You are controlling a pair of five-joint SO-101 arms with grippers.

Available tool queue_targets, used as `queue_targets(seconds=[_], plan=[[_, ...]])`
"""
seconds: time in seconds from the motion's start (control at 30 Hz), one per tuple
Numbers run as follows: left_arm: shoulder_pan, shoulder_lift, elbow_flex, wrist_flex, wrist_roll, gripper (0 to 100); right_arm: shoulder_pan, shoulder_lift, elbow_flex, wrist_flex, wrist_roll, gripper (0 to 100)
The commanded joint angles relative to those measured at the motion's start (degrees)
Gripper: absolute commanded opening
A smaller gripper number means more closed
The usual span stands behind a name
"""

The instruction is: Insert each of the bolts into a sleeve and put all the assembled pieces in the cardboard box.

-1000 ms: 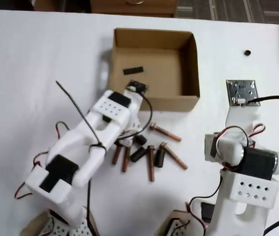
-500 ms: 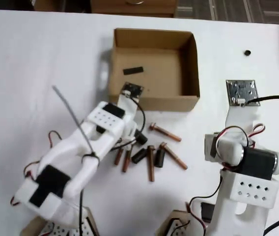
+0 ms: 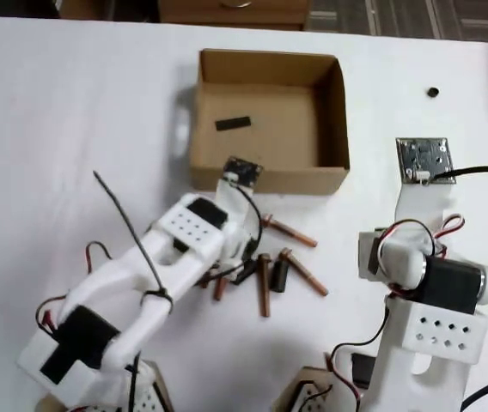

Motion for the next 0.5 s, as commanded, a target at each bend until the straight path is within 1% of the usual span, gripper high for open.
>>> queue_targets(seconds=[0.0, 0.1, 0.17, 0.33, 0.47], plan=[[0.70, -2.90, 0.13, -0.44, 0.35, 12, 0.31, -0.92, -0.18, -0.92, -0.18, 2.0], [0.53, -2.90, 0.13, -0.44, 0.18, 18, 0.31, -0.92, -0.18, -0.92, -0.18, 2.0], [0.44, -2.99, 0.04, -0.44, 0.09, 18, 0.31, -0.92, -0.18, -0.92, -0.18, 2.0], [-2.73, -2.99, -0.40, 0.00, -0.09, 18, 0.31, -0.92, 2.20, -1.19, -0.18, 2.0], [-4.75, -2.99, -0.57, 0.88, -2.81, 18, 0.31, -1.27, 5.45, -3.56, -0.26, 2.0]])
